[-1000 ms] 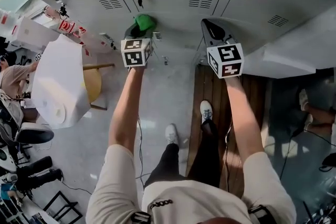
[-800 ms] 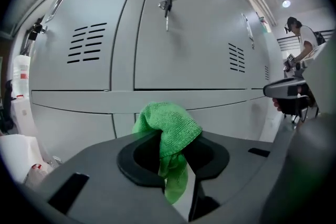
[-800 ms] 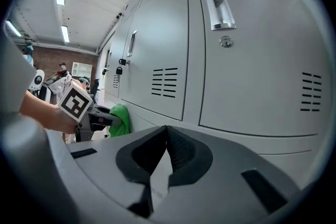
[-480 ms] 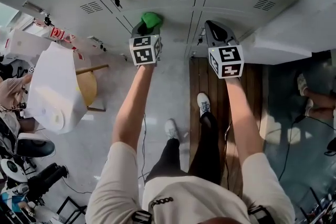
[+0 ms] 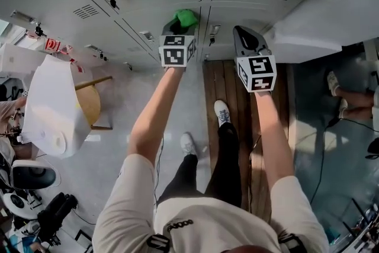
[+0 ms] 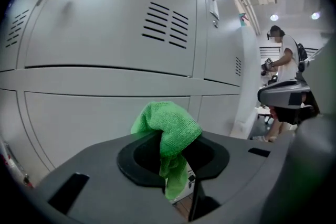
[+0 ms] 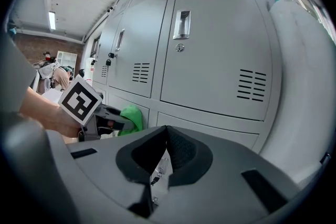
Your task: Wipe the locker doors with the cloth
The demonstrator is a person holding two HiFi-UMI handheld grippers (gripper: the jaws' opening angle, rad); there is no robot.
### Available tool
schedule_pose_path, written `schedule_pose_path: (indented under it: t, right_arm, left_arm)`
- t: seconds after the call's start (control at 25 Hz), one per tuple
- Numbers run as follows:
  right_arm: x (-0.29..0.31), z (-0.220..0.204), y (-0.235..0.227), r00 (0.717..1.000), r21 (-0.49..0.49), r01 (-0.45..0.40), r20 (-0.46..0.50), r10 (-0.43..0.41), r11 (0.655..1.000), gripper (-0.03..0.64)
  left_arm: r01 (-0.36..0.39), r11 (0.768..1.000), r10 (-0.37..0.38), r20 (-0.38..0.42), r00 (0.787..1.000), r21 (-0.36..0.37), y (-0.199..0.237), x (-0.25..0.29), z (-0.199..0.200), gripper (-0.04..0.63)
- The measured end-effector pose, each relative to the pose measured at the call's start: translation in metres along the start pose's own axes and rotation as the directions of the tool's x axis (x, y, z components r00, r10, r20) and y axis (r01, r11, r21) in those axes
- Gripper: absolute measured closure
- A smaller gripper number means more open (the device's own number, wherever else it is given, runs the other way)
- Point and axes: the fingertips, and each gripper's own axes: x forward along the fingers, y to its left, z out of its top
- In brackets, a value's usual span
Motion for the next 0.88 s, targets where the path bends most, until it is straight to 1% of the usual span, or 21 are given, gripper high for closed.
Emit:
schedule_pose_path:
  t: [0.04,0.16,0.32,0.52,0.72,0.88]
  right_arm:
    - [-0.003,-0.002,-0.001,1.000,0.000,0.003,-0.002,-0.003,1.000,0.607]
    - [-0.009,-0.011,-0.005,1.000,-0.001,0.004,-0.013,-0.004,1.000,0.607]
    - [-0.013,-0.034,-0.006,0.999,0.014,0.009,-0.037,-0.008,1.000,0.607]
    - [-0.005,-0.061,0.000,0.998,0.040,0.003,-0.065,0.000,0.999,0.607]
    - [0.009,-0.084,0.005,0.997,0.035,-0.002,-0.080,0.004,0.999,0.607]
    - [0.025,-0.100,0.013,0.999,0.016,-0.022,-0.048,0.023,1.000,0.607]
  left_arm:
    - [0.007,1.000,-0.007,-0.002,1.000,-0.002,-0.005,0.003,-0.002,0.485]
    - [-0.002,1.000,0.002,-0.013,1.000,-0.028,-0.008,0.012,-0.015,0.486]
    - [0.000,0.999,-0.003,-0.063,0.998,-0.038,-0.011,0.027,-0.048,0.486]
    - [0.002,0.999,-0.008,-0.112,0.994,-0.054,-0.002,0.043,-0.089,0.486]
    - [-0.007,0.996,-0.011,-0.200,0.980,-0.087,0.007,0.064,-0.153,0.486]
    - [-0.010,0.996,-0.010,-0.229,0.973,-0.085,0.011,0.088,-0.208,0.486]
